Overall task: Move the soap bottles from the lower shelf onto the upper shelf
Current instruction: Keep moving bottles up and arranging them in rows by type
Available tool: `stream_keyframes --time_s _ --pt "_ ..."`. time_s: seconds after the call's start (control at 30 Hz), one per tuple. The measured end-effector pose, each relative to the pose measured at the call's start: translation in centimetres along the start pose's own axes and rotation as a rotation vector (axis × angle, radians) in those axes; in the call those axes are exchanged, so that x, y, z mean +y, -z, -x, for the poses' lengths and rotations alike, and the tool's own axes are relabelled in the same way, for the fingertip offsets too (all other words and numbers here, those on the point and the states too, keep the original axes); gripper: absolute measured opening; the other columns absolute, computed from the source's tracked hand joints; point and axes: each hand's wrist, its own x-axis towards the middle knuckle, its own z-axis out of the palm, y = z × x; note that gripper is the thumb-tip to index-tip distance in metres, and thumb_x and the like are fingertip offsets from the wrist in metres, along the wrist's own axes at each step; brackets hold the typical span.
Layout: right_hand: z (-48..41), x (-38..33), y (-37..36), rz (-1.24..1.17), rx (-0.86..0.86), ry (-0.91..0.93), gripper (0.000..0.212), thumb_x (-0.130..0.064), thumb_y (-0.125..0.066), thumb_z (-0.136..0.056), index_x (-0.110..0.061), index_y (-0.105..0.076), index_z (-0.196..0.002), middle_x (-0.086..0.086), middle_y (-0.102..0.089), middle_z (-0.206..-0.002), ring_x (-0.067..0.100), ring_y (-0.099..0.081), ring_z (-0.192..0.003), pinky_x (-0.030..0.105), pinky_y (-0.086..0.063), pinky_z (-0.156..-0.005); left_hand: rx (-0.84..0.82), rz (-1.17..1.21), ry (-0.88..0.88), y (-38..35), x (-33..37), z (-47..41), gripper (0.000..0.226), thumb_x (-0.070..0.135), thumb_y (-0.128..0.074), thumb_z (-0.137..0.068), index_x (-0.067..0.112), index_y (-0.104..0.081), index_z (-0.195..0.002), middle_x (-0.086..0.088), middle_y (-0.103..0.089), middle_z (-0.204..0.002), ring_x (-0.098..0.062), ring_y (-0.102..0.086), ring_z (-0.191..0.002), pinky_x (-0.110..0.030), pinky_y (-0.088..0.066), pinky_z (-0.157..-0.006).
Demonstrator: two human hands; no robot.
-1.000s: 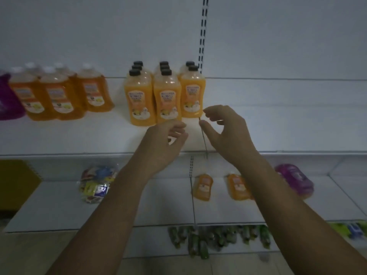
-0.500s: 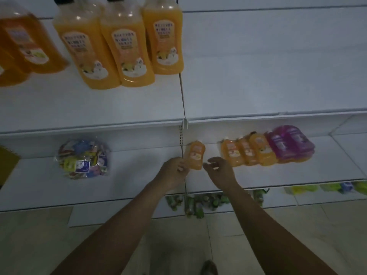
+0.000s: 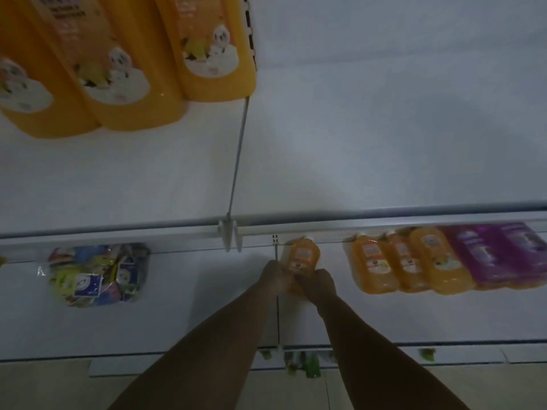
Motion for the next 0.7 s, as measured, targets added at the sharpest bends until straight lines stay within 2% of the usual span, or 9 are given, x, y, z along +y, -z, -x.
stream_keyframes --time_s 0.07,0.17,0.2,0.33,0.4,0.47,0.5,0.57,0.7 --pt "-0.5 0.2 -0.5 -0.041 0.015 -0.013 0.056 -0.050 -0.084 -0.077 -0.006 -0.067 -0.108 0.009 -0.073 -0.101 0.023 -0.073 -0.088 0.034 -0.062 -0.076 0.018 0.027 0.008 -0.5 -0.4 -0.5 0.027 0.026 -0.061 -0.096 0.006 -0.074 -0.109 -0.011 -0.075 -0.102 -0.022 -0.070 -0.084 -0.027 -0.054 -0.069" --pt "-0.6 0.6 -0.2 -0.093 0.011 -0.036 0.060 -0.046 -0.091 -0.068 -0.004 -0.068 -0.105 0.012 -0.074 -0.099 0.027 -0.074 -0.088 0.032 -0.060 -0.068 0.028 0.045 -0.001 -0.5 -1.1 -0.1 0.024 0.030 -0.068 -0.093 0.010 -0.075 -0.105 -0.008 -0.076 -0.099 -0.022 -0.073 -0.087 -0.035 -0.062 -0.081" --pt "-0.3 0.9 0.1 -0.100 0.001 -0.037 0.061 -0.044 -0.093 -0.066 -0.003 -0.069 -0.105 0.013 -0.074 -0.098 0.027 -0.074 -0.088 0.030 -0.059 -0.066 0.011 0.056 -0.018 -0.3 -1.2 0.5 0.024 0.030 -0.070 -0.092 0.010 -0.075 -0.104 -0.007 -0.076 -0.098 -0.021 -0.073 -0.087 -0.033 -0.061 -0.080" --pt "4.3 0.9 2.2 -0.038 0.027 0.051 0.038 -0.031 -0.090 -0.075 -0.002 -0.073 -0.093 0.010 -0.072 -0.083 0.023 -0.068 -0.074 0.031 -0.052 -0.057 0.006 0.251 -0.107 1.3 -0.8 5.7 0.021 0.011 -0.081 -0.085 0.002 -0.079 -0.103 -0.005 -0.076 -0.092 -0.015 -0.072 -0.080 -0.021 -0.056 -0.068" --pt "8.1 0.6 3.0 0.006 0.029 0.137 0.027 -0.020 -0.085 -0.081 -0.003 -0.074 -0.098 0.010 -0.074 -0.088 0.024 -0.070 -0.080 0.037 -0.060 -0.069 0.006 0.343 -0.130 2.8 -0.5 9.8 0.022 0.002 -0.082 -0.081 -0.001 -0.078 -0.102 -0.010 -0.075 -0.090 -0.013 -0.072 -0.074 -0.019 -0.058 -0.063" --pt "12.3 0.5 3.4 0.036 0.048 0.236 0.036 -0.015 -0.084 -0.081 -0.004 -0.072 -0.113 0.011 -0.075 -0.103 0.025 -0.071 -0.091 0.041 -0.061 -0.084 -0.007 0.427 -0.154 4.5 -0.5 14.0 0.027 -0.006 -0.081 -0.080 -0.007 -0.075 -0.106 -0.012 -0.074 -0.089 -0.009 -0.072 -0.069 -0.017 -0.057 -0.059" --pt "14.5 0.3 3.6 0.042 0.064 0.274 0.042 -0.015 -0.084 -0.080 -0.005 -0.070 -0.119 0.010 -0.075 -0.107 0.024 -0.071 -0.093 0.038 -0.061 -0.084 -0.001 0.455 -0.188 5.5 -0.6 16.3 0.028 -0.008 -0.080 -0.080 -0.008 -0.075 -0.108 -0.011 -0.074 -0.088 -0.004 -0.072 -0.066 -0.015 -0.056 -0.058" --pt "19.2 -0.2 3.6 0.042 0.082 0.352 0.049 -0.017 -0.085 -0.080 -0.010 -0.066 -0.125 0.005 -0.072 -0.111 0.019 -0.069 -0.095 0.029 -0.059 -0.079 0.036 0.467 -0.278 7.4 -1.2 20.8 0.029 -0.002 -0.082 -0.081 0.000 -0.077 -0.109 -0.009 -0.078 -0.095 0.001 -0.073 -0.072 -0.015 -0.056 -0.066" --pt "28.3 -1.8 2.4 0.027 0.106 0.522 0.055 -0.021 -0.085 -0.080 -0.020 -0.063 -0.130 -0.003 -0.065 -0.117 0.000 -0.064 -0.096 0.006 -0.051 -0.068 0.105 0.534 -0.432 11.6 -3.3 29.5 0.038 0.009 -0.084 -0.082 0.039 -0.078 -0.104 0.007 -0.079 -0.109 -0.009 -0.074 -0.100 -0.025 -0.058 -0.088"
